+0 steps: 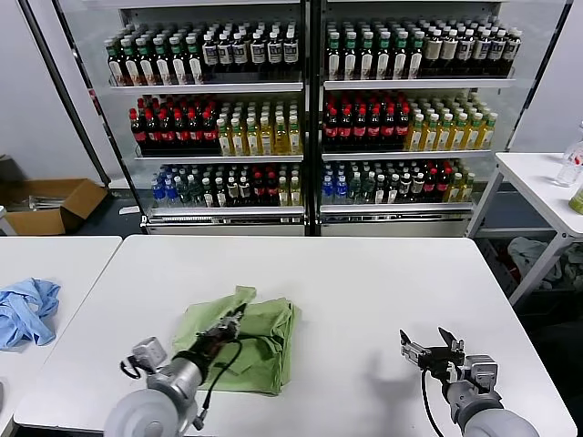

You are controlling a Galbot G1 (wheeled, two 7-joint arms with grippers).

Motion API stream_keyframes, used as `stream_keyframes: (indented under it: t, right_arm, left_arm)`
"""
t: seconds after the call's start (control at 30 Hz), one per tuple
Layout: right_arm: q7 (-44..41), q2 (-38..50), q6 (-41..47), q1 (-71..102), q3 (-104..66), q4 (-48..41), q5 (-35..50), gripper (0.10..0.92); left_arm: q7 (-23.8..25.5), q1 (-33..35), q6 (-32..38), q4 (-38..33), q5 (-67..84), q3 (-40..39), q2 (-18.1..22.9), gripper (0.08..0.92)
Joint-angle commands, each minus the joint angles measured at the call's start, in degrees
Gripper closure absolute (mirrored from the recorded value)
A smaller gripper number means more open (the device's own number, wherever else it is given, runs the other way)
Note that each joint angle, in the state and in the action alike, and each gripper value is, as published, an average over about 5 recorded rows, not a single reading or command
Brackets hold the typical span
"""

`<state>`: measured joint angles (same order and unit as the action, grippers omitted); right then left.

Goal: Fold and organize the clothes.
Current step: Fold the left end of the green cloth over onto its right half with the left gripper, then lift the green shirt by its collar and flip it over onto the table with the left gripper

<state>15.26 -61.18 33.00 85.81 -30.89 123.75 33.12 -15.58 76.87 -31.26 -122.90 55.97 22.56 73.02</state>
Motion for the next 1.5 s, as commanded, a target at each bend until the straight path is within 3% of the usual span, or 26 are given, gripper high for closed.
stream_keyframes:
  t: [0.03,0.3,0.47,0.6,0.7,1.17,1.27,1.5]
  right_arm:
    - [0.0,0.0,0.0,-0.1,0.2,-0.4,0.0,0.203]
    - [0.0,-0.6,0.0,-1.4,1.2,-1.4,-0.3,0.203]
    - [-0.1,-0.7,-0.2,-1.8,1.8,-1.8,-0.5,0.202]
    - [-0.7,-0.4,-0.3,-1.9,2.1,-1.7,-1.0,0.203]
    - [-1.0,-0.3,-0.4,-1.9,2.3,-1.6,-1.3,0.203]
    - [-1.8,-0.3,-1.0,-0.9,1.8,-1.2,-1.9,0.202]
    - [-1.8,-0.3,-1.0,-0.8,1.7,-1.0,-1.9,0.203]
    - [-1.8,-0.3,-1.1,-0.3,1.2,-0.8,-1.9,0.202]
  left_arm:
    - [0.3,-1.6,-1.8,-1.5,-2.2,-5.7,2.0,0.699]
    - [0.7,4.0,-1.1,-5.4,1.7,5.3,-0.9,0.465]
    - [-0.8,5.6,3.4,3.6,-11.7,12.4,-5.0,0.327]
    - [-0.1,6.3,5.0,9.5,-13.0,14.5,-7.0,0.218]
    - [0.6,6.7,5.2,11.5,-12.8,14.3,-7.0,0.183]
    - [6.0,4.2,6.9,14.8,-12.2,9.6,-3.7,0.179]
    - [7.2,4.3,7.7,14.4,-10.1,9.5,-3.5,0.219]
    - [9.2,4.7,8.6,15.7,-4.4,10.1,-2.9,0.402]
